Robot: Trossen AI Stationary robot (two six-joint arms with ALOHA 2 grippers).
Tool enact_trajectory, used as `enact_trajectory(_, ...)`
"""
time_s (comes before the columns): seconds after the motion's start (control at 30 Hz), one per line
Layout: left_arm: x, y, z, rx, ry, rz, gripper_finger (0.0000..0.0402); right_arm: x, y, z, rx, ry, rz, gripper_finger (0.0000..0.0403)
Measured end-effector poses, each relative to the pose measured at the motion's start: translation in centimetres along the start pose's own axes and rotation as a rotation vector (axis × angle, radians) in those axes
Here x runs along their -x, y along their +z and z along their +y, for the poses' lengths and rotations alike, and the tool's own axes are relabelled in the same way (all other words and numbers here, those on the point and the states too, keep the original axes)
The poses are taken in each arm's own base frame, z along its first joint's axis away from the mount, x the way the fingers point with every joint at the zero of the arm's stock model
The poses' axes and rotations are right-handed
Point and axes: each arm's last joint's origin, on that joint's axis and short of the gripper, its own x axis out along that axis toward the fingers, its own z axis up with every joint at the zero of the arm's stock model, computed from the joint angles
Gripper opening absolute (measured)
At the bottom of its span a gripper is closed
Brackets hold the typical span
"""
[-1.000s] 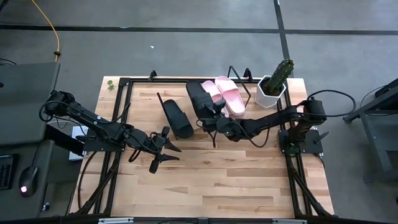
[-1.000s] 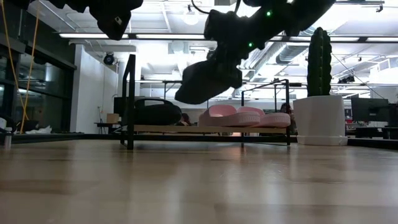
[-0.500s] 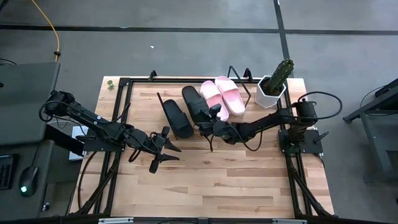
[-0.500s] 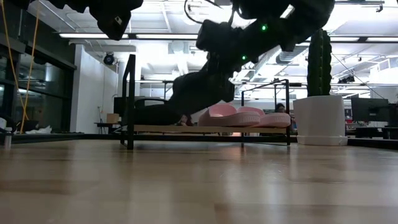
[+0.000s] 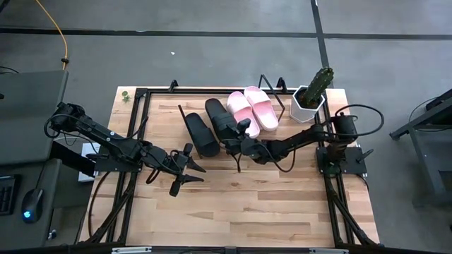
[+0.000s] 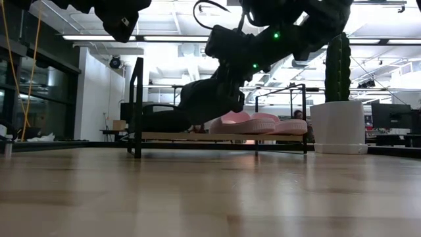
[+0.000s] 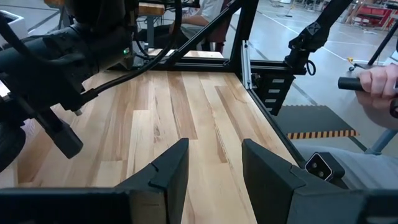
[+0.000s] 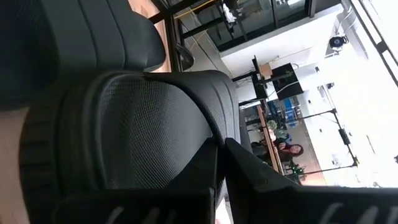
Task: Pick and place slides into the shelf
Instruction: Put the black slide on the shelf
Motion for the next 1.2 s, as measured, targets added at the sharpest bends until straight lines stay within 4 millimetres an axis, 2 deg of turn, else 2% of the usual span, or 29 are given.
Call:
enact_trajectory(0.7, 0.0, 0.0, 0.0, 0.0, 0.0, 0.0, 0.0134, -0.2, -0.6, 0.8, -0.05, 0.044, 0.033, 0.0)
enact_trajectory(1.0, 0.0, 0.0, 0.0, 0.0, 0.0, 0.0, 0.0134, -2.3, -2.0, 4.2, 0.012, 0.044, 0.053, 0.0)
enact_trajectory(1.2, 0.0, 0.0, 0.0, 0.0, 0.0, 0.0, 0.0134, -2.5, -2.1, 4.8, -0.002, 0.04, 0.05, 0.0)
